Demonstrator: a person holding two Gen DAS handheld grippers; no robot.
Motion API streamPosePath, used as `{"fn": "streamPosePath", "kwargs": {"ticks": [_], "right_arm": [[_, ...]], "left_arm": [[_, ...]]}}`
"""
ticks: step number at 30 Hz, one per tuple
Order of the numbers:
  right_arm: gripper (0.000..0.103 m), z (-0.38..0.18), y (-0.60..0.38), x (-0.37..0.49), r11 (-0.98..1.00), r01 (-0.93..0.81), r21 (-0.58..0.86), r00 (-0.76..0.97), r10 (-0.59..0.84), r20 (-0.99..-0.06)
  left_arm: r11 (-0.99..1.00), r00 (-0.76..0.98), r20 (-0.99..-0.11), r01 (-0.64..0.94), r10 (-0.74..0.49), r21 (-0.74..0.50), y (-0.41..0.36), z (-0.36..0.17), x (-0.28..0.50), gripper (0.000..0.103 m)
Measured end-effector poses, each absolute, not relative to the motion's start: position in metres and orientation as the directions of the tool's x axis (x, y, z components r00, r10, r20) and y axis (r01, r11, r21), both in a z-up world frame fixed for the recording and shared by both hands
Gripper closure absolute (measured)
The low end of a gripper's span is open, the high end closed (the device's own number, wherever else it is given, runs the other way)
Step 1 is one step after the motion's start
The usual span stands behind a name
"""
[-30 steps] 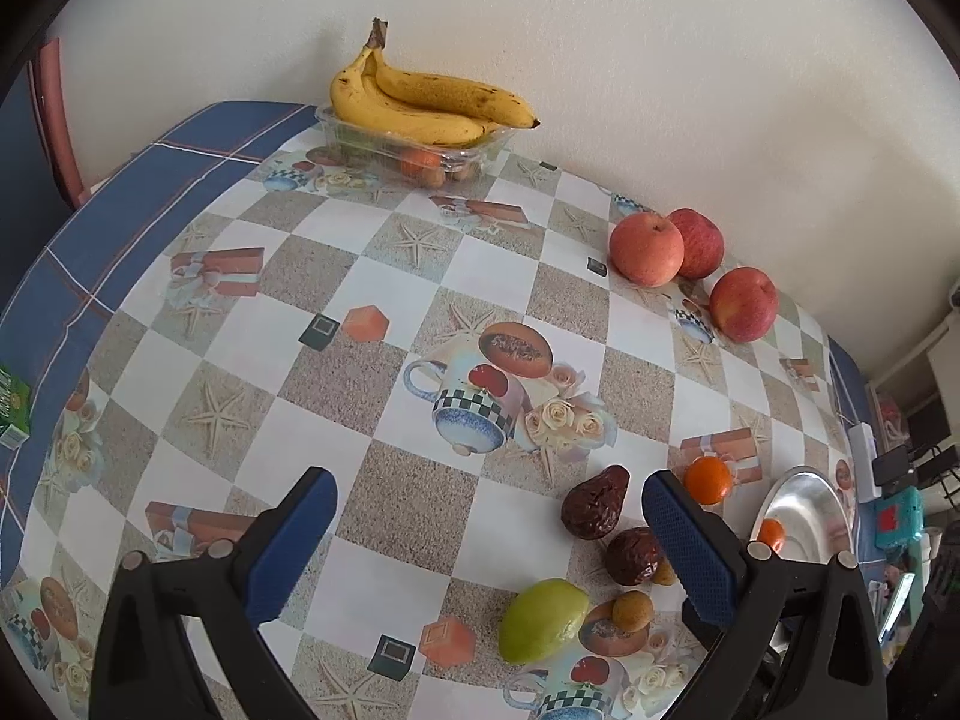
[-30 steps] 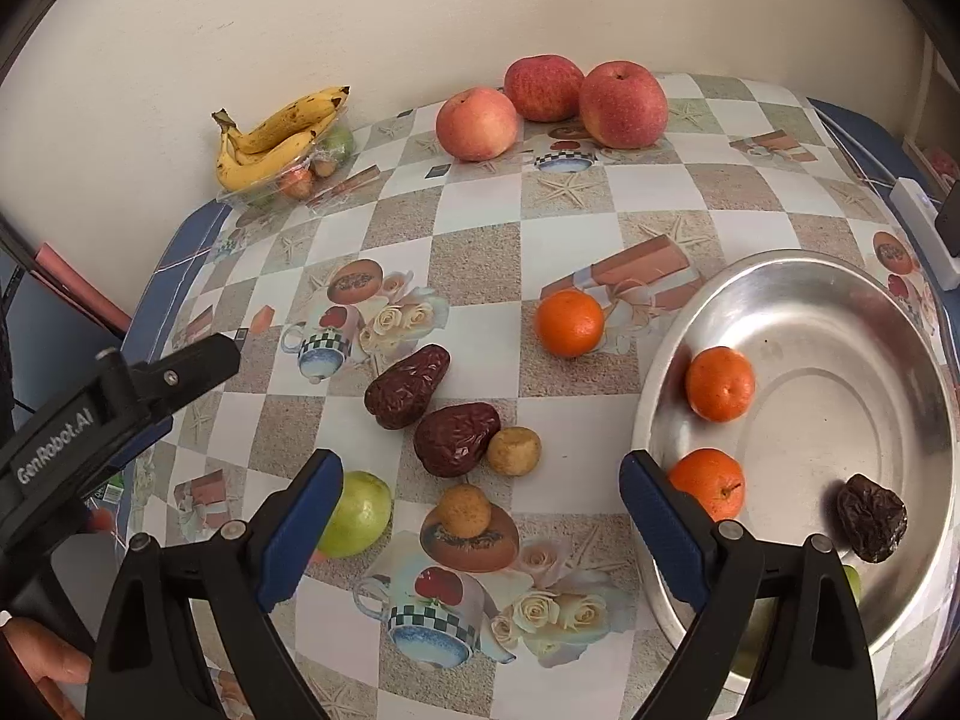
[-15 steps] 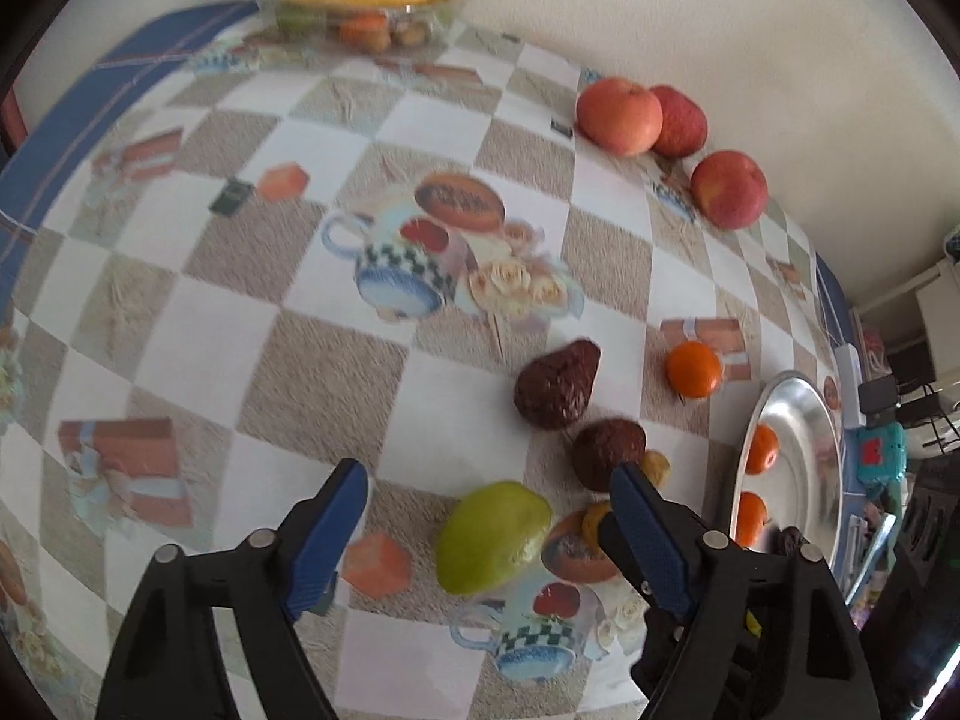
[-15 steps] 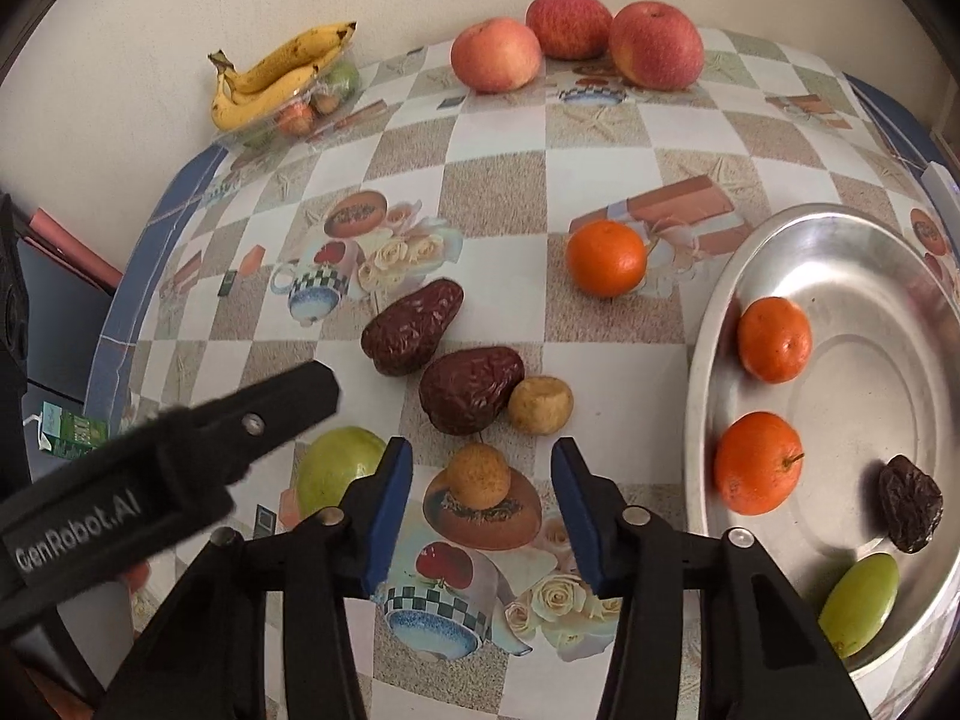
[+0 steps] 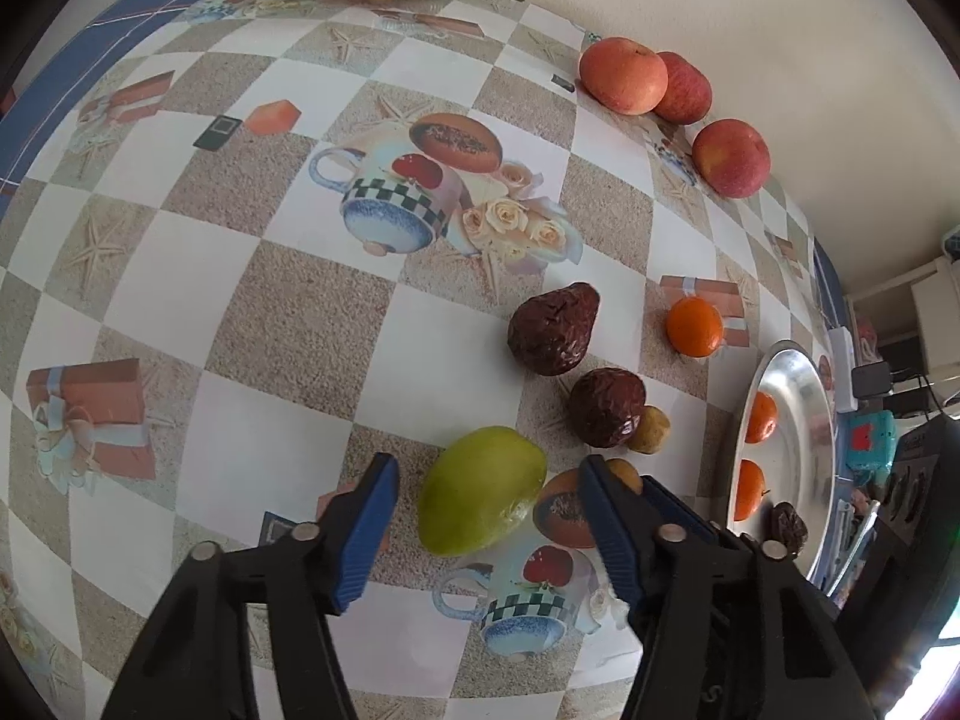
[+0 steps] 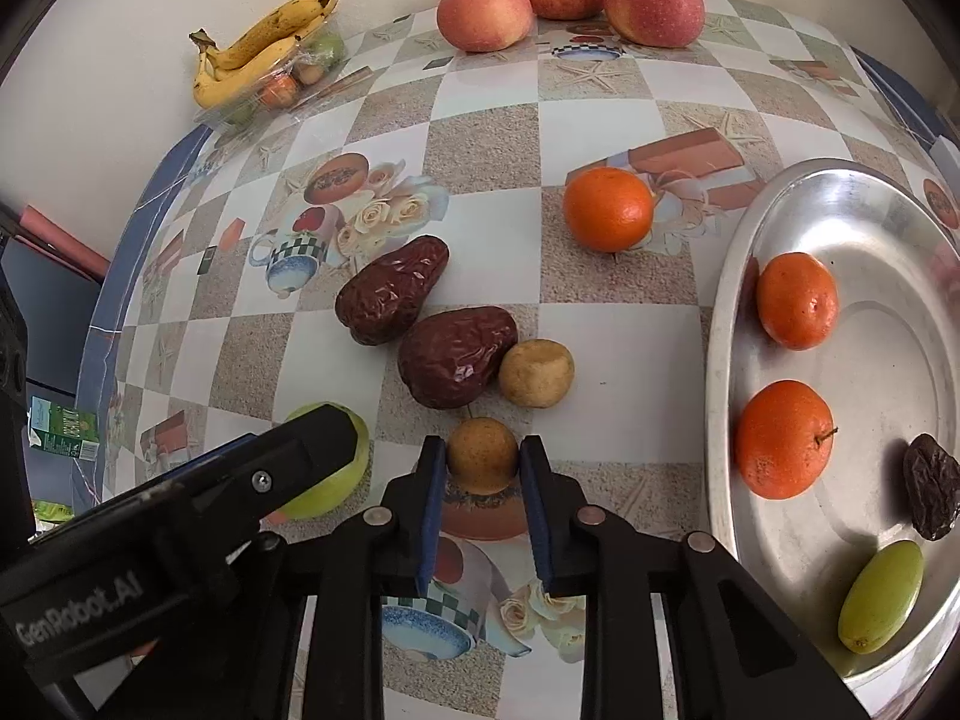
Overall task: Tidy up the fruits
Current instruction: 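Grasp a green pear with the left tool while the right tool grasps a small brown potato, then carry the pear and potato to the steel plate and release them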
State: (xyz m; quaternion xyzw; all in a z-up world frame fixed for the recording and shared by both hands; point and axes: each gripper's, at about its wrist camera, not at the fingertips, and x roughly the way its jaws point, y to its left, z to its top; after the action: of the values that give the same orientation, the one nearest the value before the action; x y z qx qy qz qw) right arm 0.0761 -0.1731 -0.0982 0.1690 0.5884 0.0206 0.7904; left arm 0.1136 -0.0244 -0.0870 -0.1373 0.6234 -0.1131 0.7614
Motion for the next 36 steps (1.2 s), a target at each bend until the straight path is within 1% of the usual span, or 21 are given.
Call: {"fn": "streamPosePath", "kwargs": {"ticks": [2, 4, 8, 15, 20, 29, 36], "right_arm": [[0.077, -0.098, -0.178, 0.074, 0.938, 0.182, 0.295, 0.302, 0.233, -0.925], [0.077, -0.098, -0.183, 0.072, 0.936, 0.2, 0.291, 0.299, 0.224, -0.928], [0.077, -0.098, -0.191, 0.067, 0.928, 0.227, 0.294, 0.295, 0.222, -0.929], [0.077, -0.096, -0.194, 0.064, 0.922, 0.24, 0.303, 0.296, 0.227, -0.928], [0.077, -0.082, -0.197, 0.062, 0.914, 0.237, 0.33, 0.338, 0.241, -0.91], [0.077, -0.05, -0.208, 0.056, 0.91, 0.243, 0.337, 0.423, 0.214, -0.881], [0.077, -0.049, -0.223, 0.055, 0.906, 0.285, 0.314, 0.424, 0.174, -0.889]], "left_arm": [[0.935, 0.188, -0.919, -0.005, -0.348, -0.355, -0.024, -0.09, 0.113, 0.043], [0.933, 0.177, -0.918, -0.008, -0.354, -0.361, -0.025, -0.093, 0.112, 0.051], [0.932, 0.166, -0.92, -0.013, -0.354, -0.361, -0.027, -0.097, 0.11, 0.055], [0.927, 0.176, -0.916, -0.041, -0.361, -0.374, -0.023, -0.095, 0.111, 0.055], [0.918, 0.209, -0.904, -0.06, -0.373, -0.393, -0.015, -0.087, 0.112, 0.055], [0.911, 0.298, -0.868, 0.009, -0.396, -0.413, -0.023, -0.055, 0.111, 0.055], [0.905, 0.34, -0.844, 0.061, -0.415, -0.42, -0.037, -0.04, 0.11, 0.055]]}}
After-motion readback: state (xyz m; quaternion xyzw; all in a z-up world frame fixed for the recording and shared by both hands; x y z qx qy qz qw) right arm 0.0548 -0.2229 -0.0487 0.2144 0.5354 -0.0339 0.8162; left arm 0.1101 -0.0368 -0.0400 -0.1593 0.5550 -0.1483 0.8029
